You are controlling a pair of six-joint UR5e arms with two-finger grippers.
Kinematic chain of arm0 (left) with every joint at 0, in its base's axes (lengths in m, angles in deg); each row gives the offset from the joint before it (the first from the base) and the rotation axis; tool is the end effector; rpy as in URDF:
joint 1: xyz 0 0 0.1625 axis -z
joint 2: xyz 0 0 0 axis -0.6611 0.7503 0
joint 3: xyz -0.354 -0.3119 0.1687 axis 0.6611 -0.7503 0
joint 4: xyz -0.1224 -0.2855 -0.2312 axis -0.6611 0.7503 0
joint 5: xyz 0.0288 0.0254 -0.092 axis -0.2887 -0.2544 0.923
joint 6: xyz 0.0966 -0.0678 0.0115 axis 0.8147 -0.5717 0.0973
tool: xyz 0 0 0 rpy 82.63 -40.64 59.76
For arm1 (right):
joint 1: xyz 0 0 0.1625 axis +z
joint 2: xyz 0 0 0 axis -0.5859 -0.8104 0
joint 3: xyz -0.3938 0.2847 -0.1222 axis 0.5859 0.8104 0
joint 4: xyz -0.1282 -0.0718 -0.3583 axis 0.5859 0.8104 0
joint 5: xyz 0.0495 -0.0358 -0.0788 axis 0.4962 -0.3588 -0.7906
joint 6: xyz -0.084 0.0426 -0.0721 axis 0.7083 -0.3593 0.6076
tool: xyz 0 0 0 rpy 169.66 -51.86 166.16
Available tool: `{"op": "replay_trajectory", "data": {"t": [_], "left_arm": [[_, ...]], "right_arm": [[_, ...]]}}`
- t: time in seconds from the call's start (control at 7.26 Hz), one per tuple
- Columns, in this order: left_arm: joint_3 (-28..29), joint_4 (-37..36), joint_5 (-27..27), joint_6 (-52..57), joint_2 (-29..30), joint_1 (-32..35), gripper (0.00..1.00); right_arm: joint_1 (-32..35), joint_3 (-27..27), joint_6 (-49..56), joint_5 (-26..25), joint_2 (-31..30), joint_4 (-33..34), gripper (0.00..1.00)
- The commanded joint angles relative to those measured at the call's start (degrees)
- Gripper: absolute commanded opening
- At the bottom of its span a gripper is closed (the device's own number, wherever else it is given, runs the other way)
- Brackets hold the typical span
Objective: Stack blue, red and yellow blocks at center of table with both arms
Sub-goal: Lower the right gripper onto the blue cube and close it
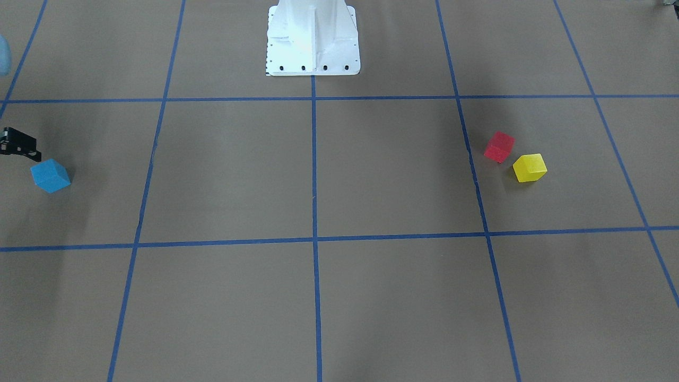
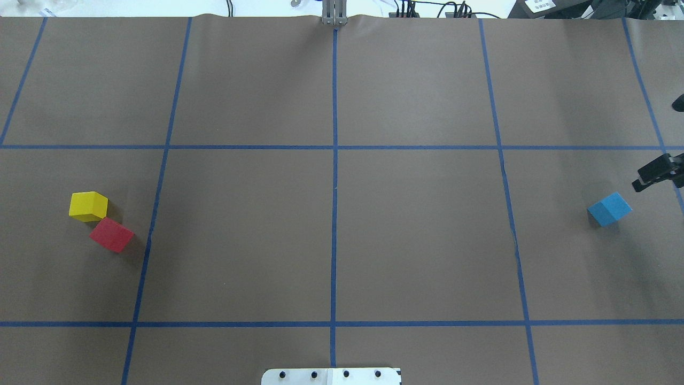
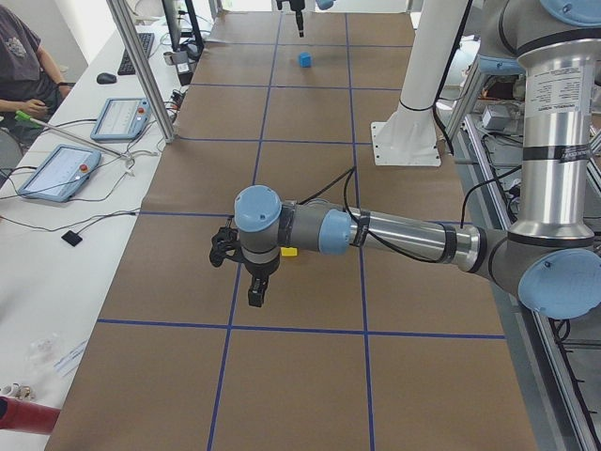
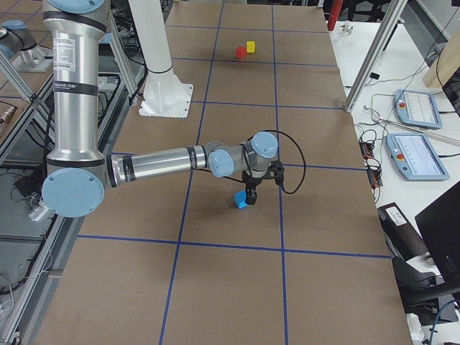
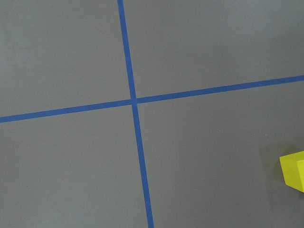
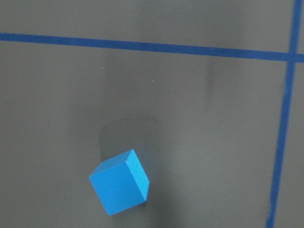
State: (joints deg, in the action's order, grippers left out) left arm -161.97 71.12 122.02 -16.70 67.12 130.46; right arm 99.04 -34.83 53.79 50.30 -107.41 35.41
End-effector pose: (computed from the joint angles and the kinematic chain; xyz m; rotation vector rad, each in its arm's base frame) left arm -0.0399 -0.4407 0.6697 0.1340 0.8121 0.1054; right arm -0.1587 -0.4293 0.6621 -0.0144 -0.8159 -0.1978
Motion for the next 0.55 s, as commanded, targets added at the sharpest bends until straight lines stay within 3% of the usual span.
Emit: {"op": "replay_trajectory", "data": {"t": [0.0, 0.14, 0.41], "left_arm": [[0.07, 0.00, 0.00, -0.01, -0.05, -0.04, 1.00], [0.07, 0.00, 0.00, -0.01, 0.04, -0.04, 1.00], [-0.02, 0.00, 0.09, -0.01, 0.04, -0.04, 1.00]], "right_arm": [[-5.25, 2.64, -2.87, -6.08, -2.76, -15.65, 1.00], [-5.26, 3.88, -2.69, -6.53, -3.99, -19.28, 1.00], [-5.26, 5.55, 2.11, -7.93, -4.44, -19.49, 1.00]]}}
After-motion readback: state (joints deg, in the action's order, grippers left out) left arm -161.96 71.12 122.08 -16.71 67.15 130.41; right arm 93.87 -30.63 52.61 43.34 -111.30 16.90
